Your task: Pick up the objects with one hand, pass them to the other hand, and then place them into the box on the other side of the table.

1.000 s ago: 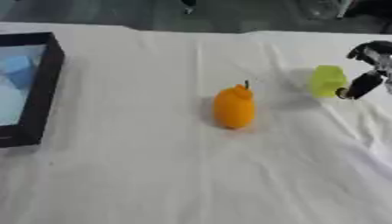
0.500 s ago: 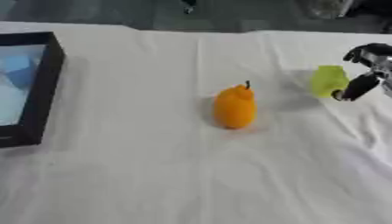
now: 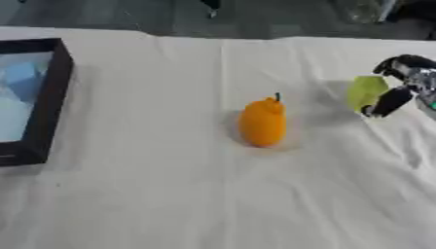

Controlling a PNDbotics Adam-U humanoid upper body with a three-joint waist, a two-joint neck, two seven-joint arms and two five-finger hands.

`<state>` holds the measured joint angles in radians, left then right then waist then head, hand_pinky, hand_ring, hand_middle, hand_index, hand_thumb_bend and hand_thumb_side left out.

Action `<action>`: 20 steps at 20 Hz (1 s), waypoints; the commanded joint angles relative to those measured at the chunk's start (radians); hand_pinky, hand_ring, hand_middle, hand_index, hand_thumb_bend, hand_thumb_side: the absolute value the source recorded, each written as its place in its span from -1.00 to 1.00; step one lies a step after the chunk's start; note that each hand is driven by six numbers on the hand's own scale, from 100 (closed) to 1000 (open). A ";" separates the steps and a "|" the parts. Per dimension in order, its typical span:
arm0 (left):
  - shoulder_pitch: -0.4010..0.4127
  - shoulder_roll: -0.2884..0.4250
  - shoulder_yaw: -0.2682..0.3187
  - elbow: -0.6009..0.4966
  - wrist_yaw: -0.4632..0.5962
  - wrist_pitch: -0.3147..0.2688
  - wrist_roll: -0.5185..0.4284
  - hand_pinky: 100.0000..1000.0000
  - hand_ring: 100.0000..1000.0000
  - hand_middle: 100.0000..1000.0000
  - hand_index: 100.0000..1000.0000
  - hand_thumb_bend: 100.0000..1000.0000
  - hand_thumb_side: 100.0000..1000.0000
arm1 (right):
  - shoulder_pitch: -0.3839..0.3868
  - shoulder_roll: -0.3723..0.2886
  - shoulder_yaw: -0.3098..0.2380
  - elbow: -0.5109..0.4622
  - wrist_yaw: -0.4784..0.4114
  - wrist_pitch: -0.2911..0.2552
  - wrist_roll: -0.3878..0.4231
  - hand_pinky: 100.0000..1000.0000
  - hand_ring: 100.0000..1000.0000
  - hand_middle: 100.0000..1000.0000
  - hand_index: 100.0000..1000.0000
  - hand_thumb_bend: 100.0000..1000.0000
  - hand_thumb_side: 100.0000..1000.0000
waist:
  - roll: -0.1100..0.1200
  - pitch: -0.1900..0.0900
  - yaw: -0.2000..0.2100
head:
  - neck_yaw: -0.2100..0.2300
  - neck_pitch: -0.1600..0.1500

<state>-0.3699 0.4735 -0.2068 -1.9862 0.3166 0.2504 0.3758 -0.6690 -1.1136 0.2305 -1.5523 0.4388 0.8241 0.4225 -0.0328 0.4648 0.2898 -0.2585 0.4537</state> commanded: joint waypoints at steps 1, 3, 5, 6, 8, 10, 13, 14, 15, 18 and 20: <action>-0.010 0.013 0.012 -0.014 -0.002 -0.002 -0.001 1.00 0.67 0.69 0.44 -1.00 0.72 | -0.015 -0.025 -0.006 0.004 -0.007 0.083 0.074 0.85 0.89 0.70 0.74 -0.31 -1.00 | -0.002 -0.004 0.002 | -0.002 -0.016; -0.009 0.013 0.012 -0.014 -0.002 -0.002 0.000 1.00 0.67 0.69 0.44 -1.00 0.72 | -0.014 -0.023 -0.004 0.008 -0.010 0.083 0.073 0.84 0.88 0.67 0.73 -0.32 -1.00 | -0.002 -0.004 0.002 | -0.003 -0.016; -0.009 0.012 0.012 -0.014 -0.002 -0.002 0.000 1.00 0.67 0.69 0.44 -1.00 0.72 | -0.014 -0.022 -0.004 0.011 -0.009 0.083 0.067 0.83 0.87 0.63 0.71 -0.33 -1.00 | -0.002 -0.004 0.002 | -0.004 -0.015; -0.008 0.012 0.012 -0.014 -0.002 -0.002 -0.001 1.00 0.67 0.69 0.44 -1.00 0.72 | -0.014 -0.022 -0.004 0.013 -0.009 0.083 0.064 0.83 0.87 0.63 0.71 -0.33 -1.00 | -0.002 -0.004 0.002 | -0.005 -0.015; -0.008 0.011 0.012 -0.014 -0.002 -0.002 0.000 1.00 0.67 0.69 0.44 -1.00 0.72 | -0.014 -0.020 -0.004 0.017 -0.011 0.083 0.059 0.83 0.86 0.59 0.71 -0.34 -1.00 | -0.002 -0.004 0.002 | -0.006 -0.015; -0.007 0.011 0.013 -0.014 -0.002 -0.002 0.000 1.00 0.67 0.69 0.44 -1.00 0.72 | -0.015 -0.019 -0.004 0.020 -0.013 0.083 0.053 0.82 0.84 0.57 0.70 -0.36 -1.00 | -0.002 -0.004 0.001 | -0.006 -0.015; -0.006 0.010 0.013 -0.014 -0.002 -0.001 0.000 1.00 0.67 0.69 0.44 -1.00 0.73 | -0.017 -0.018 -0.006 0.023 -0.012 0.083 0.038 0.79 0.78 0.50 0.64 -0.44 -1.00 | -0.001 -0.004 0.000 | -0.006 -0.014; -0.006 0.010 0.013 -0.014 -0.002 -0.001 0.000 1.00 0.67 0.70 0.44 -1.00 0.73 | -0.018 -0.018 -0.007 0.024 -0.011 0.083 0.031 0.78 0.77 0.48 0.61 -0.48 -1.00 | -0.001 -0.005 -0.001 | -0.006 -0.014; -0.006 0.010 0.013 -0.014 -0.002 -0.001 0.000 1.00 0.67 0.70 0.44 -1.00 0.73 | -0.019 -0.017 -0.008 0.025 -0.010 0.083 0.022 0.78 0.76 0.47 0.60 -0.50 -1.00 | -0.001 -0.005 -0.002 | -0.005 -0.015; -0.004 0.010 0.013 -0.014 -0.002 -0.001 0.000 1.00 0.66 0.70 0.44 -1.00 0.73 | -0.022 -0.015 -0.011 0.024 -0.015 0.083 -0.007 0.78 0.75 0.44 0.56 -0.61 -1.00 | 0.000 -0.006 -0.005 | -0.005 -0.011; -0.004 0.010 0.013 -0.014 -0.002 -0.001 0.001 1.00 0.66 0.70 0.44 -1.00 0.72 | -0.022 -0.016 -0.011 0.024 -0.024 0.083 -0.024 0.78 0.74 0.42 0.54 -0.69 -1.00 | 0.000 -0.008 -0.007 | -0.004 -0.009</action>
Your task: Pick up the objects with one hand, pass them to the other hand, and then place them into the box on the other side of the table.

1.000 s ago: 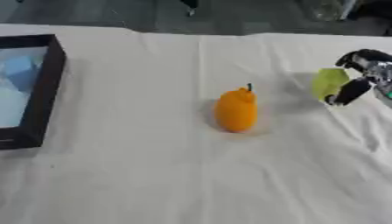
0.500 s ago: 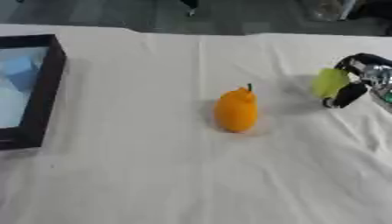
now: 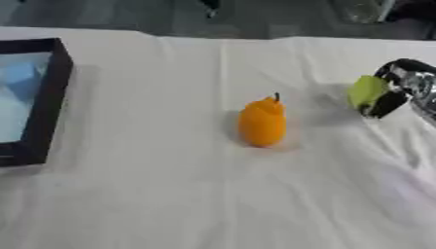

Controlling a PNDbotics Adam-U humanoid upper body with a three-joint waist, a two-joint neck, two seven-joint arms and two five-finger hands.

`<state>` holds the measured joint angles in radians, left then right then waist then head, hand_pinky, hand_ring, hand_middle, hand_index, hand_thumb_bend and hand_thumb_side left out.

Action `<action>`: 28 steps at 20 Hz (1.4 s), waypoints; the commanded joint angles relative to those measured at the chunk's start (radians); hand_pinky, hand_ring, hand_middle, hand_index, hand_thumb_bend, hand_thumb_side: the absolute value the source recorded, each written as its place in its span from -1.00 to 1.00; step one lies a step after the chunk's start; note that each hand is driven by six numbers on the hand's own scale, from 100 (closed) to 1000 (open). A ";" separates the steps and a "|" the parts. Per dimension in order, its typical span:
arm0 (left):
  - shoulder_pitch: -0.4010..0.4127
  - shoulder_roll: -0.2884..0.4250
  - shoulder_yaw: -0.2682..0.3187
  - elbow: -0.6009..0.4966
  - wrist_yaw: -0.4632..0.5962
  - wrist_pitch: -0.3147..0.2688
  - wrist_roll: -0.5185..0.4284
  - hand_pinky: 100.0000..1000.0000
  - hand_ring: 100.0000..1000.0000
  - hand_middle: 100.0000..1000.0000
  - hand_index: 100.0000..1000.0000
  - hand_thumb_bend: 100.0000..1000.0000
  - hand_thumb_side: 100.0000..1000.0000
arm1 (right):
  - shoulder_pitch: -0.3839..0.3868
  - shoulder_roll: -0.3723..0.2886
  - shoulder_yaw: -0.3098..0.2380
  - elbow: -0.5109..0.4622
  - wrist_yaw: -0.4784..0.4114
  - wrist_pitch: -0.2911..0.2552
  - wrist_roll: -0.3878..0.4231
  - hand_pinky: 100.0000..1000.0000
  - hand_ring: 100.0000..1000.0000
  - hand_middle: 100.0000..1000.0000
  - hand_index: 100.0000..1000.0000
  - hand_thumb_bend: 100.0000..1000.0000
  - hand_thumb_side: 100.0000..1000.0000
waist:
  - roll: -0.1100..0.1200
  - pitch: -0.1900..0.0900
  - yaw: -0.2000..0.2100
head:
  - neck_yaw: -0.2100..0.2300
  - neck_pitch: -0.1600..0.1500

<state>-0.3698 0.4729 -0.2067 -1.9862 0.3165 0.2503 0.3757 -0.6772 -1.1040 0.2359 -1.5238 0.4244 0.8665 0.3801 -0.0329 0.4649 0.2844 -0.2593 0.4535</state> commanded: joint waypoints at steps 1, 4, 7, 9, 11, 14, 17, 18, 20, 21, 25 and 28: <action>-0.004 0.011 0.013 -0.014 -0.002 0.000 0.001 1.00 0.66 0.70 0.44 -1.00 0.72 | -0.014 -0.026 -0.017 -0.004 -0.014 0.040 0.011 0.78 0.74 0.42 0.53 -0.68 -1.00 | 0.000 -0.009 -0.002 | -0.003 -0.008; -0.004 0.012 0.014 -0.014 -0.001 -0.001 0.000 1.00 0.66 0.70 0.44 -1.00 0.72 | -0.013 -0.028 -0.017 -0.003 -0.021 0.040 -0.010 0.77 0.73 0.38 0.47 -0.73 -1.00 | -0.001 -0.014 -0.005 | -0.003 -0.006; -0.004 0.013 0.014 -0.014 0.001 -0.001 0.000 1.00 0.66 0.70 0.44 -1.00 0.71 | -0.013 -0.029 -0.016 -0.001 -0.022 0.040 -0.025 0.76 0.71 0.33 0.40 -0.74 -1.00 | -0.002 -0.019 -0.006 | -0.001 -0.005; -0.002 0.014 0.015 -0.014 0.002 -0.001 0.000 1.00 0.66 0.70 0.44 -1.00 0.71 | -0.014 -0.029 -0.015 -0.001 -0.017 0.040 -0.033 0.76 0.71 0.32 0.39 -0.74 -1.00 | -0.002 -0.021 -0.008 | 0.001 -0.003; -0.001 0.014 0.015 -0.014 0.003 0.000 0.000 1.00 0.66 0.70 0.44 -1.00 0.71 | -0.016 -0.029 -0.015 -0.004 -0.015 0.040 -0.037 0.75 0.69 0.31 0.38 -0.77 -1.00 | -0.001 -0.025 -0.012 | 0.003 0.000; 0.001 0.016 0.015 -0.014 0.004 0.000 -0.001 1.00 0.66 0.70 0.44 -1.00 0.70 | -0.018 -0.030 -0.016 -0.012 -0.012 0.040 -0.043 0.74 0.66 0.29 0.36 -0.82 -1.00 | 0.000 -0.029 -0.017 | 0.002 0.004; 0.003 0.017 0.015 -0.014 0.006 0.000 -0.002 1.00 0.66 0.70 0.45 -1.00 0.70 | -0.027 -0.025 -0.015 -0.021 -0.009 0.040 -0.055 0.74 0.65 0.28 0.35 -0.86 -1.00 | 0.004 -0.036 -0.025 | 0.000 0.010; 0.004 0.018 0.015 -0.014 0.006 0.000 -0.002 1.00 0.66 0.70 0.45 -1.00 0.69 | -0.030 -0.023 -0.014 -0.026 -0.008 0.040 -0.058 0.74 0.65 0.28 0.35 -0.87 -1.00 | 0.006 -0.039 -0.028 | -0.001 0.013; 0.006 0.019 0.015 -0.014 0.008 0.000 -0.003 1.00 0.66 0.70 0.45 -1.00 0.68 | -0.038 -0.019 -0.012 -0.035 -0.005 0.040 -0.065 0.73 0.63 0.27 0.34 -0.91 -1.00 | 0.009 -0.046 -0.035 | -0.002 0.020; 0.007 0.021 0.016 -0.014 0.009 0.000 -0.004 1.00 0.66 0.70 0.45 -1.00 0.68 | -0.042 -0.017 -0.010 -0.040 -0.002 0.040 -0.068 0.73 0.63 0.27 0.34 -0.91 -1.00 | 0.010 -0.050 -0.040 | -0.002 0.024; 0.007 0.026 0.017 -0.014 0.012 -0.001 -0.005 1.00 0.66 0.70 0.45 -1.00 0.66 | -0.054 -0.009 -0.004 -0.051 0.009 0.040 -0.075 0.72 0.62 0.26 0.33 -0.91 -1.00 | 0.014 -0.060 -0.050 | -0.002 0.032; 0.009 0.032 0.021 -0.014 0.015 -0.004 -0.004 1.00 0.66 0.70 0.45 -1.00 0.61 | -0.075 0.013 -0.001 -0.071 0.022 0.040 -0.087 0.68 0.57 0.23 0.30 -1.00 -1.00 | 0.020 -0.078 -0.067 | -0.003 0.045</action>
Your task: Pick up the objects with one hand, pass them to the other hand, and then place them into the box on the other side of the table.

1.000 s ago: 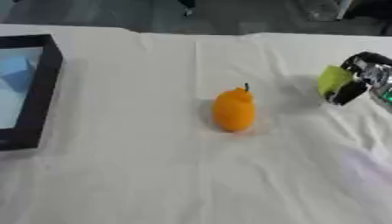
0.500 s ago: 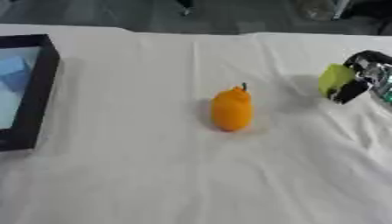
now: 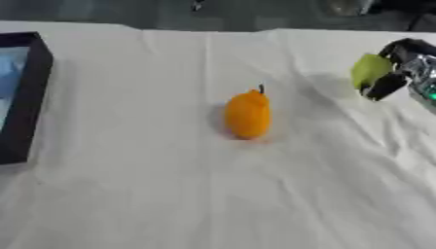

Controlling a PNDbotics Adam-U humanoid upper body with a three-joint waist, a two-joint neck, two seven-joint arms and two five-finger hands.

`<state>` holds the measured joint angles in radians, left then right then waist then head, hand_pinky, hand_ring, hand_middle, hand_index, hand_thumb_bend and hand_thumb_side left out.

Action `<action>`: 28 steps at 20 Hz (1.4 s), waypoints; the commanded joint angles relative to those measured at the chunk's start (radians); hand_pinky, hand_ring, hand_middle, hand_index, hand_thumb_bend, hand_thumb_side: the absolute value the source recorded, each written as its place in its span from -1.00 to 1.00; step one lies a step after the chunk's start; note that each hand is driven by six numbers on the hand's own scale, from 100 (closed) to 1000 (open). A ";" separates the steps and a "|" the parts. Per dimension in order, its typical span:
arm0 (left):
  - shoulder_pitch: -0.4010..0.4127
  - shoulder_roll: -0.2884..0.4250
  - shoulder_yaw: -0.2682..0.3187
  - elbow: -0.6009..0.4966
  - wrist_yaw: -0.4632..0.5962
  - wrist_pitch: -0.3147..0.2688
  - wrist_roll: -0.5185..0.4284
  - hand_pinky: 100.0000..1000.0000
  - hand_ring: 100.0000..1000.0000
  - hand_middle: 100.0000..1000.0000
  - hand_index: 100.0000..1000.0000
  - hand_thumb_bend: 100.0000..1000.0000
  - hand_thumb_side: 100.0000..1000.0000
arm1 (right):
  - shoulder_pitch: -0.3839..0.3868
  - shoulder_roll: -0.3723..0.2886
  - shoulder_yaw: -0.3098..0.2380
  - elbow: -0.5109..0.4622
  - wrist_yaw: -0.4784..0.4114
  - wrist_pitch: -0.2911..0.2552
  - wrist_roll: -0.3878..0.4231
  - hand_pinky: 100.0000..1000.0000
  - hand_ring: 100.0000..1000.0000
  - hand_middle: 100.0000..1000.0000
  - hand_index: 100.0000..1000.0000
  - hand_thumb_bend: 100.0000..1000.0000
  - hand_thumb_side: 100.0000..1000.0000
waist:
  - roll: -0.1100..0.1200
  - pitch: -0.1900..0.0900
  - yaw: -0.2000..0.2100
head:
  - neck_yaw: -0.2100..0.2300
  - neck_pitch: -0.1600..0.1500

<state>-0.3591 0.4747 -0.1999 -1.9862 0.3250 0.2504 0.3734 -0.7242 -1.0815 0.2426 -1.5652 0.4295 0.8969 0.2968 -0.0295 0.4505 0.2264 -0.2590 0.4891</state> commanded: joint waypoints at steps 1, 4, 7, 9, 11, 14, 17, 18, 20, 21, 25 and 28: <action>0.001 0.033 0.017 -0.014 0.008 -0.005 -0.002 1.00 0.66 0.70 0.45 -1.00 0.59 | -0.046 0.010 -0.004 -0.041 0.027 0.010 -0.013 0.68 0.56 0.23 0.29 -1.00 -1.00 | 0.020 -0.074 -0.018 | -0.004 0.019; 0.008 0.043 0.024 -0.014 0.015 -0.010 0.000 1.00 0.66 0.70 0.45 -1.00 0.55 | -0.099 0.080 -0.003 -0.039 0.069 0.010 -0.054 0.67 0.53 0.20 0.26 -1.00 -1.00 | 0.025 -0.098 -0.039 | -0.003 0.037; 0.015 0.056 0.034 -0.014 0.016 -0.012 0.011 1.00 0.66 0.71 0.45 -1.00 0.51 | -0.135 0.158 0.010 -0.014 0.117 0.010 -0.102 0.65 0.52 0.19 0.26 -1.00 -1.00 | 0.026 -0.116 -0.060 | 0.007 0.052; 0.022 0.065 0.042 -0.014 0.015 -0.014 0.020 1.00 0.66 0.71 0.45 -1.00 0.47 | -0.144 0.201 0.017 -0.006 0.147 0.010 -0.132 0.64 0.50 0.18 0.24 -1.00 -1.00 | 0.026 -0.127 -0.073 | 0.015 0.061; 0.032 0.075 0.053 -0.014 0.012 -0.014 0.034 1.00 0.66 0.72 0.46 -1.00 0.44 | -0.143 0.243 0.018 -0.013 0.176 0.010 -0.159 0.64 0.49 0.18 0.24 -1.00 -1.00 | 0.028 -0.140 -0.087 | 0.027 0.064; 0.045 0.086 0.065 -0.014 0.012 -0.016 0.052 1.00 0.66 0.72 0.46 -1.00 0.42 | -0.128 0.291 0.017 -0.030 0.206 0.010 -0.173 0.62 0.48 0.17 0.23 -1.00 -1.00 | 0.028 -0.160 -0.106 | 0.050 0.062; 0.065 0.094 0.076 -0.014 0.013 -0.019 0.066 1.00 0.66 0.73 0.46 -1.00 0.41 | -0.107 0.338 0.000 -0.053 0.226 0.010 -0.197 0.61 0.45 0.16 0.21 -1.00 -1.00 | 0.030 -0.179 -0.130 | 0.079 0.067; 0.071 0.097 0.080 -0.014 0.013 -0.021 0.071 1.00 0.66 0.73 0.46 -1.00 0.40 | -0.099 0.359 -0.010 -0.060 0.233 0.010 -0.211 0.60 0.44 0.15 0.20 -1.00 -1.00 | 0.032 -0.185 -0.139 | 0.088 0.071; 0.079 0.104 0.086 -0.014 0.014 -0.025 0.078 1.00 0.66 0.73 0.46 -1.00 0.39 | -0.086 0.395 -0.028 -0.076 0.246 0.010 -0.241 0.57 0.38 0.14 0.18 -1.00 -1.00 | 0.034 -0.191 -0.153 | 0.099 0.079; 0.084 0.110 0.089 -0.014 0.013 -0.027 0.081 1.00 0.66 0.73 0.46 -1.00 0.38 | -0.077 0.415 -0.036 -0.089 0.252 0.010 -0.257 0.52 0.29 0.12 0.16 -1.00 -1.00 | 0.034 -0.193 -0.160 | 0.106 0.082; 0.101 0.139 0.097 -0.014 0.010 -0.033 0.091 1.00 0.66 0.72 0.46 -1.00 0.35 | -0.045 0.476 -0.034 -0.139 0.275 0.010 -0.318 0.53 0.29 0.11 0.15 -1.00 -1.00 | 0.035 -0.199 -0.184 | 0.137 0.078; 0.102 0.154 0.099 -0.014 0.010 -0.040 0.087 1.00 0.66 0.72 0.46 -1.00 0.32 | -0.027 0.499 -0.023 -0.169 0.257 0.010 -0.367 0.53 0.27 0.10 0.14 -1.00 -1.00 | 0.038 -0.202 -0.190 | 0.152 0.063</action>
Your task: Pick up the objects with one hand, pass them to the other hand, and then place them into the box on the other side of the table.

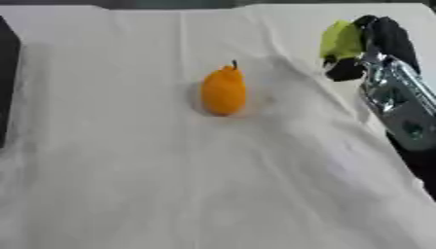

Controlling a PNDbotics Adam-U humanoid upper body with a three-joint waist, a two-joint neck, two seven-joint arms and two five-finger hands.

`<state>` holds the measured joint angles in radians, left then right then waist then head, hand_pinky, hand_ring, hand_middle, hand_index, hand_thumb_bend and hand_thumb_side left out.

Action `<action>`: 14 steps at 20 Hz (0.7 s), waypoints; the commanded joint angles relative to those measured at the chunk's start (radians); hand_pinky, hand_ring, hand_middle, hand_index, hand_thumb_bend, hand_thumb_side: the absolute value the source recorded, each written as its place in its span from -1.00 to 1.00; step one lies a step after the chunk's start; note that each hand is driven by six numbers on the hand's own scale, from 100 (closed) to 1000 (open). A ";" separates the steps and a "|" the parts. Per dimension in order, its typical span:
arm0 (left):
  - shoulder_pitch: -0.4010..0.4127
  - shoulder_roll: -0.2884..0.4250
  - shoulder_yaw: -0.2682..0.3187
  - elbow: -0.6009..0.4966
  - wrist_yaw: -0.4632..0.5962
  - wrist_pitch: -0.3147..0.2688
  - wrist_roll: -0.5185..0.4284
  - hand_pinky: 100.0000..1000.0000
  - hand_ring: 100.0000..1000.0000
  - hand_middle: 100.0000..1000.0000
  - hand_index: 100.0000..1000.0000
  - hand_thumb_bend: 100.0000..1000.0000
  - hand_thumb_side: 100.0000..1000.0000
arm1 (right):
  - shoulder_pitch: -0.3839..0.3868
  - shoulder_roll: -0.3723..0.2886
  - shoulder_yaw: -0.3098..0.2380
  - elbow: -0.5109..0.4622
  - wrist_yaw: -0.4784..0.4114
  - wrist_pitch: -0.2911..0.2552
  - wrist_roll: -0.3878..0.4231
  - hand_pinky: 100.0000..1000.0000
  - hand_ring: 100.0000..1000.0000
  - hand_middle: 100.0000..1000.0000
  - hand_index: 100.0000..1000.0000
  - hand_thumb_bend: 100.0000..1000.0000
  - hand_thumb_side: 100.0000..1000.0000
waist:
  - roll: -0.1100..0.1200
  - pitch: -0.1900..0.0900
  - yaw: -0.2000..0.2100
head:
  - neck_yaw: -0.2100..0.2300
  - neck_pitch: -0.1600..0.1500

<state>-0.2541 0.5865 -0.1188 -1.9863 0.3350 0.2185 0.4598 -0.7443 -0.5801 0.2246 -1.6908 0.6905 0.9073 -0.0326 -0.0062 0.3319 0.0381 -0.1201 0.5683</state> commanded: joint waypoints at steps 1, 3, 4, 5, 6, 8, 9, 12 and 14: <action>-0.003 0.046 0.018 -0.014 0.000 -0.010 -0.002 1.00 0.66 0.72 0.46 -1.00 0.31 | -0.003 0.005 -0.002 -0.052 -0.012 0.000 -0.054 0.52 0.26 0.10 0.14 -1.00 -1.00 | 0.016 -0.085 -0.004 | 0.016 -0.020; -0.003 0.052 0.019 -0.014 0.000 -0.013 -0.005 1.00 0.66 0.72 0.46 -1.00 0.31 | 0.000 0.016 0.006 -0.066 -0.029 0.000 -0.086 0.52 0.26 0.10 0.14 -1.00 -1.00 | 0.017 -0.085 -0.005 | 0.018 -0.025; -0.003 0.053 0.019 -0.014 0.000 -0.014 -0.007 1.00 0.66 0.72 0.46 -1.00 0.31 | 0.002 0.019 0.010 -0.069 -0.039 0.000 -0.102 0.52 0.26 0.10 0.14 -1.00 -1.00 | 0.017 -0.085 -0.006 | 0.019 -0.026; -0.004 0.055 0.019 -0.014 0.000 -0.014 -0.008 1.00 0.66 0.72 0.46 -1.00 0.30 | 0.001 0.022 0.016 -0.072 -0.050 0.000 -0.118 0.52 0.26 0.10 0.14 -1.00 -1.00 | 0.018 -0.086 -0.005 | 0.017 -0.026; -0.005 0.057 0.018 -0.014 0.000 -0.014 -0.010 1.00 0.66 0.72 0.46 -1.00 0.30 | 0.000 0.025 0.022 -0.076 -0.062 0.000 -0.133 0.52 0.26 0.10 0.14 -1.00 -1.00 | 0.018 -0.085 -0.005 | 0.017 -0.025; -0.008 0.060 0.017 -0.014 0.000 -0.015 -0.014 1.00 0.66 0.72 0.46 -1.00 0.29 | -0.002 0.029 0.032 -0.078 -0.086 0.000 -0.163 0.52 0.26 0.10 0.14 -1.00 -1.00 | 0.018 -0.085 -0.003 | 0.016 -0.024; -0.010 0.061 0.017 -0.014 0.001 -0.016 -0.016 1.00 0.66 0.72 0.46 -1.00 0.29 | -0.003 0.030 0.037 -0.077 -0.099 0.000 -0.178 0.52 0.26 0.10 0.14 -1.00 -1.00 | 0.018 -0.086 -0.002 | 0.016 -0.023; -0.012 0.066 0.017 -0.014 0.002 -0.018 -0.021 1.00 0.66 0.72 0.46 -1.00 0.28 | -0.004 0.032 0.050 -0.073 -0.138 0.000 -0.220 0.53 0.26 0.10 0.14 -1.00 -1.00 | 0.017 -0.088 0.001 | 0.014 -0.019; -0.013 0.069 0.018 -0.014 0.003 -0.020 -0.024 1.00 0.66 0.72 0.46 -1.00 0.27 | -0.004 0.033 0.058 -0.068 -0.164 0.000 -0.248 0.53 0.26 0.10 0.14 -1.00 -1.00 | 0.015 -0.091 0.003 | 0.013 -0.014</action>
<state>-0.2557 0.6197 -0.1133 -1.9864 0.3338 0.2015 0.4403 -0.7302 -0.5353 0.2848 -1.7496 0.5428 0.8794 -0.2335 -0.0017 0.2595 0.0396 -0.1060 0.5527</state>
